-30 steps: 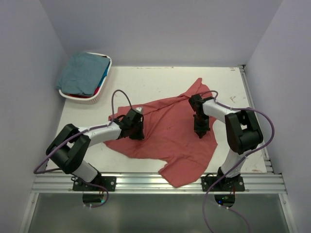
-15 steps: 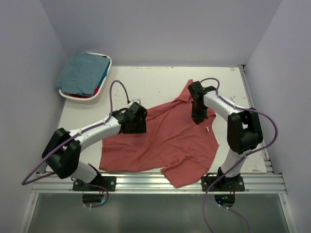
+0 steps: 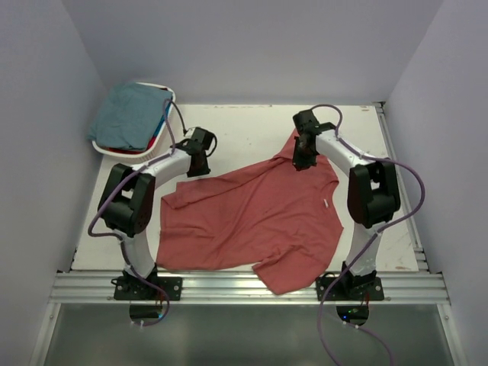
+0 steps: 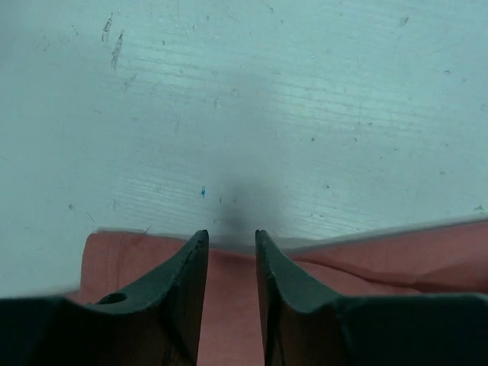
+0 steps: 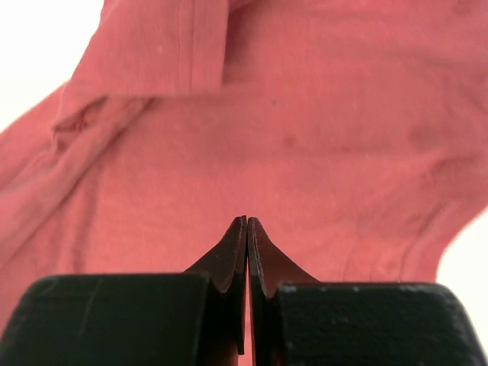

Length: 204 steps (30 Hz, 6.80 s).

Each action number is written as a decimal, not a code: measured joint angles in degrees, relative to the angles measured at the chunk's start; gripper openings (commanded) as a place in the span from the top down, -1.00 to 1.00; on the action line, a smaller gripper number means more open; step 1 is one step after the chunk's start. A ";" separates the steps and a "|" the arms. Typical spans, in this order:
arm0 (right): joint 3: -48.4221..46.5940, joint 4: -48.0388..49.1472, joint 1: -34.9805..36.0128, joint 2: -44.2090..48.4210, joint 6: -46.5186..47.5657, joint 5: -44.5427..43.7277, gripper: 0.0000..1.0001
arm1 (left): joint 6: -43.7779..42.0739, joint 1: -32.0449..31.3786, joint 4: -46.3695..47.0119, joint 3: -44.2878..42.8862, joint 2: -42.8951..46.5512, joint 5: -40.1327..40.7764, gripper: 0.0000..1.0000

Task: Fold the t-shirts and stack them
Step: Flatten out the tshirt

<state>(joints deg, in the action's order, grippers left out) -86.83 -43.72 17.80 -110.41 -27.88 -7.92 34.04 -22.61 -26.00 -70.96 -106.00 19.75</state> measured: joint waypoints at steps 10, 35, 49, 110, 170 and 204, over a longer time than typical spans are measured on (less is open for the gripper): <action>5.20 6.78 -1.79 -1.86 0.04 5.84 0.69 | -0.44 0.09 -0.70 2.08 1.90 1.14 -0.03; 14.21 11.43 -1.79 0.87 0.85 8.92 0.75 | 1.31 9.05 2.62 9.97 3.91 -0.98 0.43; 14.21 11.37 -1.79 0.87 0.85 8.72 0.80 | 1.66 8.98 4.90 10.84 4.35 -0.48 1.00; -26.23 10.08 -1.79 -22.08 1.53 10.45 0.30 | 2.84 4.46 11.08 14.51 19.80 2.27 -1.00; -24.15 50.62 -2.56 -33.75 -22.32 23.12 -0.39 | 2.80 4.90 11.47 25.88 26.10 -2.64 -1.00; 3.67 49.35 -5.35 4.42 -3.04 21.68 1.00 | -6.34 0.48 28.83 19.47 16.00 -16.90 -0.16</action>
<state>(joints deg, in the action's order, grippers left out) -83.15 5.63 12.45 -106.00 -30.92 13.76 27.70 -22.13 2.83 -51.48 -90.00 2.85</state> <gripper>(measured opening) 0.010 0.601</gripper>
